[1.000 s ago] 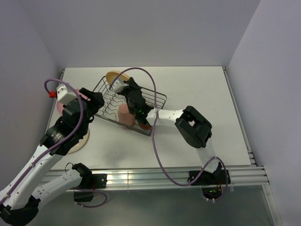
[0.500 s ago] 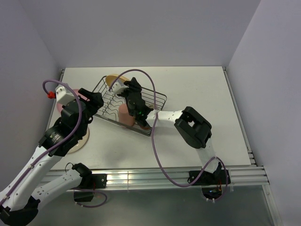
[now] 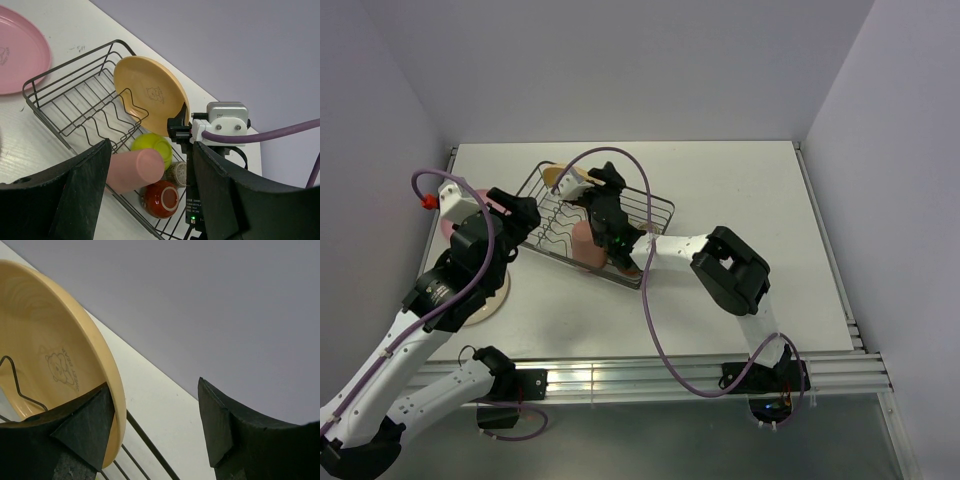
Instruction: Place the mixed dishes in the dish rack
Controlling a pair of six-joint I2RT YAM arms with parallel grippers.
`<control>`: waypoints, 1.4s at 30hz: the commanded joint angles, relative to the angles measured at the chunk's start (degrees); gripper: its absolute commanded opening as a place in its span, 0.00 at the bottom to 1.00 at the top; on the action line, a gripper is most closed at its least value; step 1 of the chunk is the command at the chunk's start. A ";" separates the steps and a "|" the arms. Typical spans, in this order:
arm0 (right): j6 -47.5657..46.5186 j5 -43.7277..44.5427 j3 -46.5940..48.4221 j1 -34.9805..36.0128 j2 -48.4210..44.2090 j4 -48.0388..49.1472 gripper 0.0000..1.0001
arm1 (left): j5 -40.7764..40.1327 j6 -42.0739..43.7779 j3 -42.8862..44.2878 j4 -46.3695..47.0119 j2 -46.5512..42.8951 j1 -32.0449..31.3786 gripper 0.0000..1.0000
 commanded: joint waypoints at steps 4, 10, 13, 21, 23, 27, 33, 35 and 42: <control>3.67 -0.66 0.72 0.01 -1.73 -0.97 0.77 | 0.72 -0.46 0.42 0.11 0.05 0.19 0.72; 6.93 -2.15 0.54 -0.08 -2.52 -4.05 0.81 | 1.16 -0.55 0.24 0.28 0.40 0.19 0.72; 9.21 -3.04 1.07 -0.34 -2.87 -7.56 0.82 | 1.07 -0.64 0.33 0.11 0.58 0.28 0.72; 15.54 -6.38 1.51 -1.31 -5.69 -15.04 0.83 | 1.16 -0.81 0.33 -0.07 0.49 0.19 0.72; 15.98 -6.73 0.55 -1.31 -6.91 -15.13 0.84 | 1.33 -0.90 0.42 -0.24 0.75 0.28 0.72; 18.00 -7.87 -1.30 -1.57 -9.46 -15.40 0.84 | 1.07 -1.25 0.50 -0.42 1.10 0.28 0.72; 22.31 -11.29 -2.71 -2.28 -14.21 -18.73 0.85 | 0.02 -1.08 2.26 -1.74 3.04 0.28 0.76; 23.71 -14.10 -2.98 -2.71 -16.40 -21.54 0.85 | -0.51 0.32 3.57 -2.18 4.53 0.45 0.76; 32.15 -16.75 -7.36 -3.42 -26.77 -27.34 0.85 | 1.94 3.05 11.75 -8.15 14.62 9.30 0.78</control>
